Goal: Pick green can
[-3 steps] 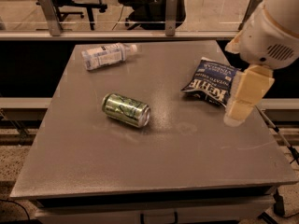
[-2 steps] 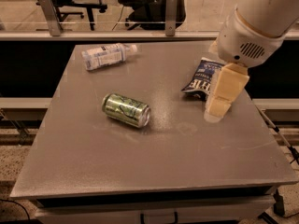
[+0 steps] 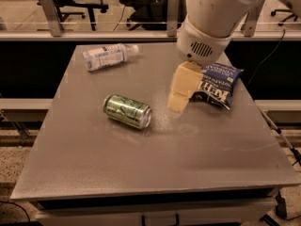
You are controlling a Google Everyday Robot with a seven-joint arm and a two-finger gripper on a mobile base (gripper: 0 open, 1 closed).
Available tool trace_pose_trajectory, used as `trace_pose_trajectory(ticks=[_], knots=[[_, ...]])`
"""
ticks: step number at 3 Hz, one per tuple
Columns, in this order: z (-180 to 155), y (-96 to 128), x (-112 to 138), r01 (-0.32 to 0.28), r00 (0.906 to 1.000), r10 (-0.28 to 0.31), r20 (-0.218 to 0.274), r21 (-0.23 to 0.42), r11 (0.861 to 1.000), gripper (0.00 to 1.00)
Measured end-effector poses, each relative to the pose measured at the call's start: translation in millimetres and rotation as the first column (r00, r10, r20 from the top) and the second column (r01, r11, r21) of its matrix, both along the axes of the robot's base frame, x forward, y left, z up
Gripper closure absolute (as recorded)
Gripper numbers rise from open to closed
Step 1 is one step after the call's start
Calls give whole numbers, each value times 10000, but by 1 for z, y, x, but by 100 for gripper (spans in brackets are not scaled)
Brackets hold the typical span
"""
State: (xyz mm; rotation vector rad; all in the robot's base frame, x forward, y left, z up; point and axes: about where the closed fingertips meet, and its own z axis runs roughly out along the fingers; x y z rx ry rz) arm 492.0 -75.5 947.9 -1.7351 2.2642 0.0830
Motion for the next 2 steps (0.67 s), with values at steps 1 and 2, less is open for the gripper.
trace_pose_trajectory(ticks=[1,2], knots=[[-15,30,3,52,9993,-57,-371,-127,9999,0],[-31,58,6,16,9990,-34,-450,-397,9992,0]])
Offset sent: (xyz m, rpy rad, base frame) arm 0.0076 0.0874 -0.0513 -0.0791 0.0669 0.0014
